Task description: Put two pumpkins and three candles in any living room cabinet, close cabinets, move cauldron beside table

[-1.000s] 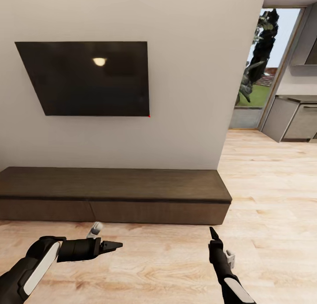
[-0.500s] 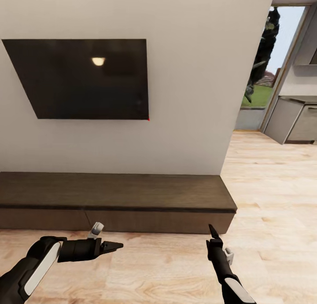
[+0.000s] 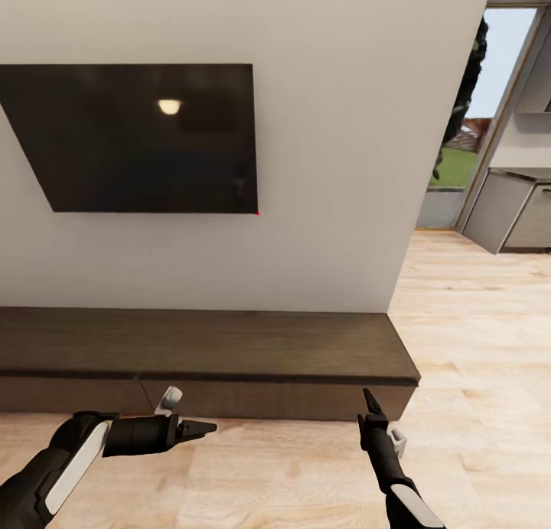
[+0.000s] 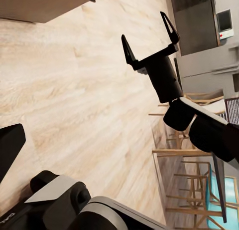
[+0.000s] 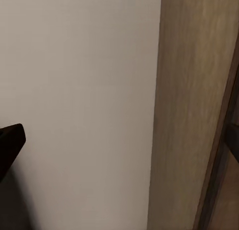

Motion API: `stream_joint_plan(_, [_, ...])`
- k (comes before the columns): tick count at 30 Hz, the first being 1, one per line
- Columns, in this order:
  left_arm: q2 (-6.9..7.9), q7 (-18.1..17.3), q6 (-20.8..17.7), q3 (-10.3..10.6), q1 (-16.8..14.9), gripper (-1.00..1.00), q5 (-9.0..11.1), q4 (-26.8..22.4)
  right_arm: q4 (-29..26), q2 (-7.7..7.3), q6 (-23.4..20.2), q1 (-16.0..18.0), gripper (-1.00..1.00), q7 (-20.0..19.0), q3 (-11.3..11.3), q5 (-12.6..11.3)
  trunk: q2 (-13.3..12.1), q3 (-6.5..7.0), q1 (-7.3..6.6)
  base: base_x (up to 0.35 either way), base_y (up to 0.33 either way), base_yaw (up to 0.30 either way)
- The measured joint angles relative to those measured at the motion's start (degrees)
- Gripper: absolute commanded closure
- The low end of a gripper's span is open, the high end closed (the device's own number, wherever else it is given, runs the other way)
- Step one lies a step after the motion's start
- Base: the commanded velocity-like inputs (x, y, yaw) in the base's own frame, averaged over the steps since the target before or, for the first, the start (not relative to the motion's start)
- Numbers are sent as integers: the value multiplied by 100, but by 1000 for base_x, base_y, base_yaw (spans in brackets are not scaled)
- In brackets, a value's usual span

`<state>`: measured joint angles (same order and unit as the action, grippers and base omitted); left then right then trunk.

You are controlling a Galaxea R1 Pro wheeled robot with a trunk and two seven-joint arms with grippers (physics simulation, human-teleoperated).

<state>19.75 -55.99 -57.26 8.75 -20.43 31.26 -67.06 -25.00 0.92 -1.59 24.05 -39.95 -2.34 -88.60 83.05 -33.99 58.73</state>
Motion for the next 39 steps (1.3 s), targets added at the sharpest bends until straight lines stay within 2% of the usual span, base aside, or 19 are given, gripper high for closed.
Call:
stream_joint_plan(3, [3,0,0,-20,0,-100,20,-9,0,-2,0,0,-100,0,0,0,0,0,0,15,0,0])
stream_joint_plan(5, [5,0,0,-22,0,-100,102,-16,0,-2,0,0,-100,-1,0,2,0,0,1,5,0,0])
stream_joint_plan(6, [18,0,0,-21,0,-100,222,-20,0,-3,0,0,-100,-1,0,2,0,0,1,3,0,0])
stream_joint_plan(9, [49,1,7,-11,0,-100,379,-25,0,-5,2,0,-100,-2,0,3,119,-53,66,1,0,0])
stream_joint_plan(12, [62,0,8,-4,0,-100,441,-26,0,-7,5,0,-100,-7,0,0,160,-72,88,0,0,0])
stream_joint_plan(18, [60,0,7,12,0,-100,462,-30,0,-4,8,0,-100,-92,7,-6,400,-179,220,0,0,0])
stream_joint_plan(24, [48,0,7,20,0,-100,464,-29,0,-5,8,0,-100,-374,15,-1,640,-287,351,0,0,0])
stream_joint_plan(39, [26,0,9,22,0,-100,455,-47,0,-8,10,0,-100,-445,22,-1,1242,-556,681,0,0,0])
